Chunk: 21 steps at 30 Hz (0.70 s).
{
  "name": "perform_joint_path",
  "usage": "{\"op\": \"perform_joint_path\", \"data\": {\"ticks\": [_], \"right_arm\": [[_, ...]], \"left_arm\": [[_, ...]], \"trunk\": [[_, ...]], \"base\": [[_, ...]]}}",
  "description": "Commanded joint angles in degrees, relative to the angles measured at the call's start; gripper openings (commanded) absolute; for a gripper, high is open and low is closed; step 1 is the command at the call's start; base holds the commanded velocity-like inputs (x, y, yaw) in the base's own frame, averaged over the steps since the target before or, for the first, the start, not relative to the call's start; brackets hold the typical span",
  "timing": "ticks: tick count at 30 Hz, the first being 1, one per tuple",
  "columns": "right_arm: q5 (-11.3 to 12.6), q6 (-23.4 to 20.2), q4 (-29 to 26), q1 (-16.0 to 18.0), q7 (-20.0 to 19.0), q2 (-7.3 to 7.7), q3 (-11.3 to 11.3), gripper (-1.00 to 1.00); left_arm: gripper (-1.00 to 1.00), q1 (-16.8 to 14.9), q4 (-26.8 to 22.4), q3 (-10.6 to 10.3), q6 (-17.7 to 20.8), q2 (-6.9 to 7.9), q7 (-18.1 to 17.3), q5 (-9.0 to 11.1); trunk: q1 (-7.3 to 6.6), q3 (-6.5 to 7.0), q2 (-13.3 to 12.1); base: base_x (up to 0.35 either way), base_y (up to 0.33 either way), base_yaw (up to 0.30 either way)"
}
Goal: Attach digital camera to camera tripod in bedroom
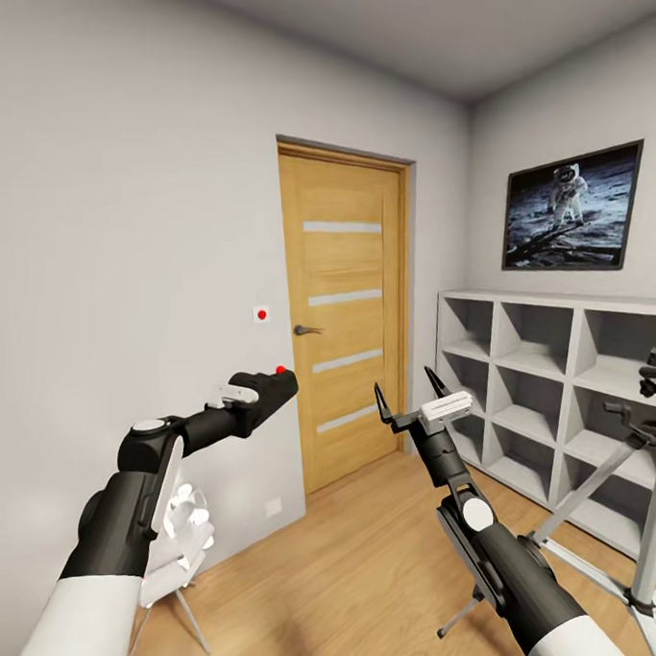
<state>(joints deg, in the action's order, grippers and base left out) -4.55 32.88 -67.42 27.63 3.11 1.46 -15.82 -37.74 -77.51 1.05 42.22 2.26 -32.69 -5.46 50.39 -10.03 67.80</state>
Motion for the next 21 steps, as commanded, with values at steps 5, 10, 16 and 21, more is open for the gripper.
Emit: {"op": "perform_joint_path", "data": {"ticks": [5, 10, 16, 21], "right_arm": [[-0.46, 0.08, 0.01, 0.05, 0.33, 0.04, -0.05, 1.00], [-0.46, 0.11, 0.01, 0.05, 0.34, 0.04, -0.01, 1.00], [-0.46, 0.15, 0.01, 0.05, 0.33, 0.04, 0.00, 1.00], [-0.46, 0.13, 0.07, 0.05, 0.34, 0.04, 0.00, 1.00]], "left_arm": [[-1.00, -0.06, 0.14, -0.12, 0.14, 0.00, -0.76, -0.57], [-1.00, -0.06, 0.23, -0.32, 0.15, 0.02, -0.79, -0.59], [-1.00, -0.06, 0.55, -0.80, 0.13, 0.01, -0.80, -0.62], [-1.00, -0.06, 1.48, -2.86, 0.03, 0.02, -0.80, -0.67]], "trunk": [[-1.10, 0.82, -1.97], [-2.20, 1.72, -3.97], [-3.52, 2.80, -6.38], [-4.62, 3.69, -8.38]], "base": [[0.000, 0.000, 0.000], [0.000, 0.000, 0.000], [0.000, 0.000, 0.000], [0.000, 0.000, 0.000]]}}
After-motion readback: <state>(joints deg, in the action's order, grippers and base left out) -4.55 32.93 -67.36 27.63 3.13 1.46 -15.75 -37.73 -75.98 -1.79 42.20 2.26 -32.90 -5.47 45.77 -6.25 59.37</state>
